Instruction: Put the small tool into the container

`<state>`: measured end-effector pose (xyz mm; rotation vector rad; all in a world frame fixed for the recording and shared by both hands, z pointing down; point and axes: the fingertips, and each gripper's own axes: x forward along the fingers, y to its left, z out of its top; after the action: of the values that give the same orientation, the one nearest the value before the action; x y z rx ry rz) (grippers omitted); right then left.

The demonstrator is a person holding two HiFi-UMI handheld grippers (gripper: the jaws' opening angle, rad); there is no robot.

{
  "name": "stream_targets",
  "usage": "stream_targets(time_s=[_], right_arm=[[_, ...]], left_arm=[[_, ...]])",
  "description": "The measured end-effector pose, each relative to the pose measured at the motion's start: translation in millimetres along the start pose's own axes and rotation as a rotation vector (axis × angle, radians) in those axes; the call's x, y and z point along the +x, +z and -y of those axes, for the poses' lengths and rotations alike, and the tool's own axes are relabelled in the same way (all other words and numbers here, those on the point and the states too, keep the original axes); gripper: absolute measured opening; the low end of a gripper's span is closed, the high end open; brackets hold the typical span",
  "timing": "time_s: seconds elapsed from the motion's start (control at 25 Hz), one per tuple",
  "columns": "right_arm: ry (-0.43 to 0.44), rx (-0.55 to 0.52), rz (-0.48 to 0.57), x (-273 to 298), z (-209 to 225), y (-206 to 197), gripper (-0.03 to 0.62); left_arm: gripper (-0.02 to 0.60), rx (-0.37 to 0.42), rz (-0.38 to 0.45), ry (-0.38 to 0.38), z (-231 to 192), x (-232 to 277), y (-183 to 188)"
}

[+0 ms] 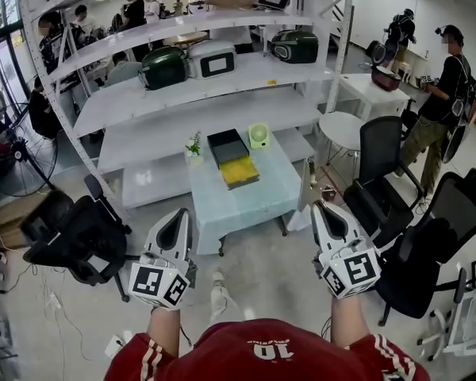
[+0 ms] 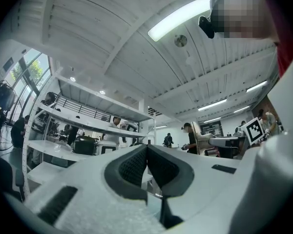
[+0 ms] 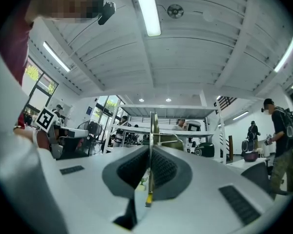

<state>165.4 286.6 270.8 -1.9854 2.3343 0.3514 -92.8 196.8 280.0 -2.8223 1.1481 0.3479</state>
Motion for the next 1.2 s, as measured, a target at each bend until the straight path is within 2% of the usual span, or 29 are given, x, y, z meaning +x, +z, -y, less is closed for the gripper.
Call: stream_targets(time_s=[1.2], right_arm=[[0.013, 0.040, 0.028, 8, -1, 4, 0.015]], left_arm=[[-0.002, 0.019, -0.002, -0.004, -7, 7, 4]])
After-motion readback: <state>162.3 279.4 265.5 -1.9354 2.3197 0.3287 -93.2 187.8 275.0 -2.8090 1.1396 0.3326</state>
